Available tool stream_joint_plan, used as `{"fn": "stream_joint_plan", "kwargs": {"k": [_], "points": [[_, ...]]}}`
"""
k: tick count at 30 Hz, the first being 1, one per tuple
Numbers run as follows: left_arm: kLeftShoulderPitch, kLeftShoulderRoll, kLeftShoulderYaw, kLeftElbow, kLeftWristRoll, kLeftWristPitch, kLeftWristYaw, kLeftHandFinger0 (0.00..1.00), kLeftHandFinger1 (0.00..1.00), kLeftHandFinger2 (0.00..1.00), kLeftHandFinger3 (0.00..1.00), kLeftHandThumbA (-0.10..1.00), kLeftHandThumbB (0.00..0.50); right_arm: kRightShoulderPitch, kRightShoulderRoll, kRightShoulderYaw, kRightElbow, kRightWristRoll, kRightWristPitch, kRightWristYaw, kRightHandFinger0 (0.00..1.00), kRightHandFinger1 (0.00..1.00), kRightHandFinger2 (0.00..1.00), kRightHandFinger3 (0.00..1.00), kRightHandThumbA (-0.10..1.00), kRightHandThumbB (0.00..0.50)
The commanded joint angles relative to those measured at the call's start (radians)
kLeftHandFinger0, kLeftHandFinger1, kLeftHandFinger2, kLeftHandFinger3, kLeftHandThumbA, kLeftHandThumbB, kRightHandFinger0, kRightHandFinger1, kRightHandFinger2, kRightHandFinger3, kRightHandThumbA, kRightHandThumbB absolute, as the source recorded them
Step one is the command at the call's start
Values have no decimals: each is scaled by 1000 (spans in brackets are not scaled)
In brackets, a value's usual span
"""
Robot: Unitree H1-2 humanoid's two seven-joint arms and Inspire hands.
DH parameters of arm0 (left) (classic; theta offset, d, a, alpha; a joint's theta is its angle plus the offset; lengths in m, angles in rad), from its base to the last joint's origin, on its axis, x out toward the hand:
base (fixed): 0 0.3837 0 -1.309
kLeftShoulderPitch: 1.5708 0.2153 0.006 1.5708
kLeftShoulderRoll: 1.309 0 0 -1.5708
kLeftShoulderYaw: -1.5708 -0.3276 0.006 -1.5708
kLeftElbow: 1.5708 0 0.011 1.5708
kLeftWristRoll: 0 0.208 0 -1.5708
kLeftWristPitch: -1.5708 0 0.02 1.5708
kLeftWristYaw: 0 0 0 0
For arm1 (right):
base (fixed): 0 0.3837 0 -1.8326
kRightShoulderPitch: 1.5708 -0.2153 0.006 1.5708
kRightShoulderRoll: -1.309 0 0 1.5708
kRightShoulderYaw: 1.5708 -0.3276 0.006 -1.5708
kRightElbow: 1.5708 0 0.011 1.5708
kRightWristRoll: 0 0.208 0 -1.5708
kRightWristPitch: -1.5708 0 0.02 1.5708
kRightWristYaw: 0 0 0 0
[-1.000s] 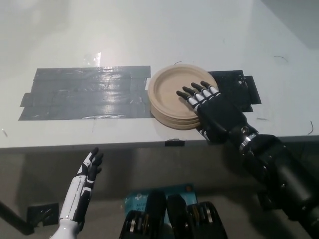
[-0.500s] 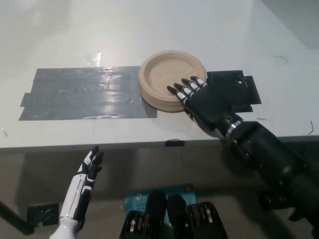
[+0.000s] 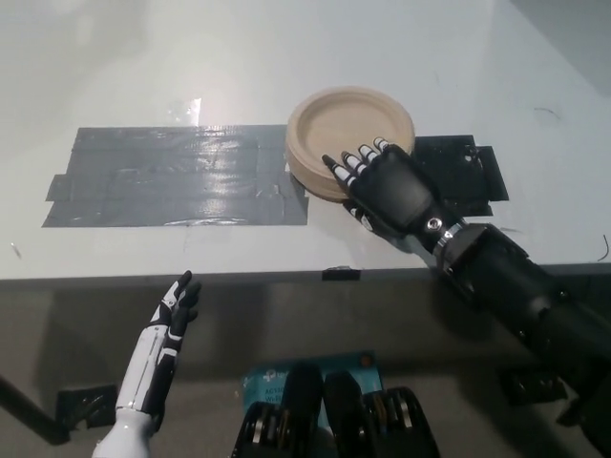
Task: A stack of plates is kept in the middle of the desk close to the robot and the robot grabs the stack with its right hand, picks it up and hands it to a person.
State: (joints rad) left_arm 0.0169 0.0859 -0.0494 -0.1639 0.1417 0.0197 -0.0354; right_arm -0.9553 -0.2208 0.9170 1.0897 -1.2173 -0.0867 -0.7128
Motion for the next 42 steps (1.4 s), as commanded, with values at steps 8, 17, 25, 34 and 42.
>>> {"fn": "stream_joint_plan", "kwargs": {"k": [8,17,25,34,42], "points": [[-18,13,-3,-34,-2,-4,-12,1000,1000,1000,1000,1000,0,34,-164,-75,-359,-1,-8,-82,0,6,515,308,-100,323],[-23,20,-4,-32,1,6,-15,1000,1000,1000,1000,1000,0,99,-268,-195,-722,17,-14,39,0,0,39,247,-100,335],[-27,26,-9,-32,9,7,-16,1000,1000,1000,1000,1000,0,134,-266,-243,-777,10,-57,71,0,0,21,221,-100,366],[-31,29,-17,-32,17,17,-15,1000,1000,1000,1000,1000,0,133,-233,-252,-719,6,-82,76,0,0,0,155,-100,355],[-12,30,-27,-33,15,5,-17,1000,1000,1000,1000,1000,0,78,-199,-243,-628,-26,-84,50,0,0,1,203,-100,343]]}}
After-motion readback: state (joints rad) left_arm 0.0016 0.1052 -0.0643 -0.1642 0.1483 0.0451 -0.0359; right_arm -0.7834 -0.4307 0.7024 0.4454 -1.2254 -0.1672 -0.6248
